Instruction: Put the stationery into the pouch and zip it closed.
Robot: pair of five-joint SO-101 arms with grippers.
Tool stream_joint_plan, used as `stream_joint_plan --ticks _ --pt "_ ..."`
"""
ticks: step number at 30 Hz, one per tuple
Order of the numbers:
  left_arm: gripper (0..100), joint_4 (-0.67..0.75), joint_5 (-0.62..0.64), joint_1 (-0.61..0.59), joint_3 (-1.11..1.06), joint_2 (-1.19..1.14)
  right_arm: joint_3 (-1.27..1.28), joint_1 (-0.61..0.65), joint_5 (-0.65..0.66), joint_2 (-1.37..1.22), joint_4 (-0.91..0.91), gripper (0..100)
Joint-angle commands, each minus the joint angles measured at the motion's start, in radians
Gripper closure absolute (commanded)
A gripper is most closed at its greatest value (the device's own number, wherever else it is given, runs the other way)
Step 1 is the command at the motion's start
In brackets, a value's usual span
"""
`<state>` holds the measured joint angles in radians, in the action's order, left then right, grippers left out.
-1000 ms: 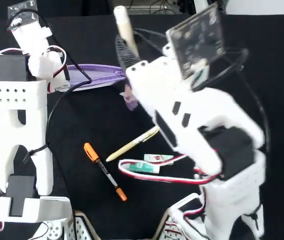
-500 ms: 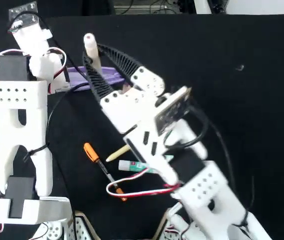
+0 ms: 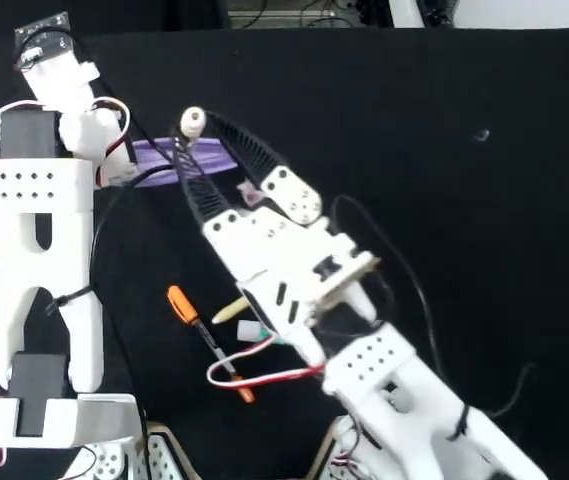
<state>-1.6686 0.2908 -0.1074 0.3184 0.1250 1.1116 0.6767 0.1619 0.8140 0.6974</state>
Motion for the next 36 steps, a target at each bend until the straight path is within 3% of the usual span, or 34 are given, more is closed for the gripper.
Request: stream_joint_plan --ticks 1,7,14,20,27,32,36 --pt "97 0.017 0.012 -0.013 0.045 0.032 0.031 -0.006 0.086 -0.136 0.158 98.8" --pt "97 0.018 0.014 -0.012 0.048 0.032 0.061 -0.006 0.161 -0.338 0.390 98.8" --pt "97 0.018 0.014 -0.015 0.048 0.034 -0.018 -0.015 0.166 -0.541 0.400 98.2" --pt "97 0.018 0.014 -0.030 0.048 0.034 -0.013 -0.028 0.166 -0.558 0.391 80.3" --pt "97 0.048 0.015 -0.122 0.048 0.032 -0.024 -0.028 0.245 -0.329 0.015 79.2" --pt "97 0.072 0.014 -0.206 0.048 0.025 -0.111 -0.025 0.213 -0.085 -0.393 79.3" --pt "97 0.092 0.008 -0.289 0.047 0.025 -0.231 -0.005 0.112 -0.004 -0.707 79.3"
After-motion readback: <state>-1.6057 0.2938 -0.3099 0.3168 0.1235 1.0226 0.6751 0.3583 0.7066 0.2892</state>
